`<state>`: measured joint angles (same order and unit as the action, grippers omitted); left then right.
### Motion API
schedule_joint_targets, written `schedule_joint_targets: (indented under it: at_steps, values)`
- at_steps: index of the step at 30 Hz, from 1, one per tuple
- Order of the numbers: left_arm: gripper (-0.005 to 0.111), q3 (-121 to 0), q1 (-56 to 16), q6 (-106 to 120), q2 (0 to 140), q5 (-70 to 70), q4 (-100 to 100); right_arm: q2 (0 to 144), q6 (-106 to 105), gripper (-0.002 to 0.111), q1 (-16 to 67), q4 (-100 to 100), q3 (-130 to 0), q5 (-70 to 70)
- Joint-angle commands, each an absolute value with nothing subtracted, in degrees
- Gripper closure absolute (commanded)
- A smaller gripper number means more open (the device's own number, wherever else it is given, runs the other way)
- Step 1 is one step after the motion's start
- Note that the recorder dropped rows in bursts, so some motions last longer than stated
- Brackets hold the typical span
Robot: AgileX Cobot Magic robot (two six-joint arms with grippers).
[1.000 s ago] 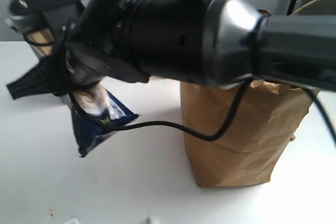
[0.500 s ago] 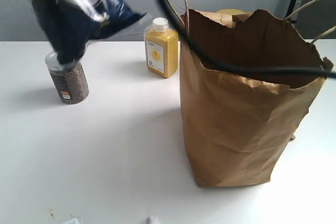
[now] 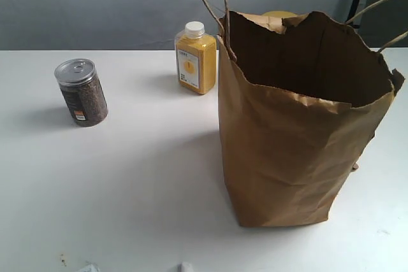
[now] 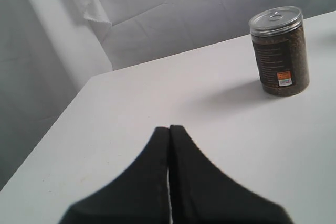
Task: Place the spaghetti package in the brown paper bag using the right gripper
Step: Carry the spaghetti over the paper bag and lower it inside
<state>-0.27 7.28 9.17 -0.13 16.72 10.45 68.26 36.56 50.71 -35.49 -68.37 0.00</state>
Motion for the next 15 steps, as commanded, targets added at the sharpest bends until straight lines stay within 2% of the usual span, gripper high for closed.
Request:
schedule_joint_targets:
  at_steps: [1,5,15]
  values:
    - [0.107,0.0,7.11,8.96,0.0,16.33,10.18,67.34,30.96,0.108,43.71,-25.84,-57.56,-17.89]
    - [0.107,0.0,7.11,8.96,0.0,16.33,10.18,67.34,25.09,0.108,39.45,-17.91,-48.22,-27.6]
    - [0.107,0.0,7.11,8.96,0.0,16.33,10.18,67.34,19.22,0.108,37.14,-13.76,-35.8,-28.0]
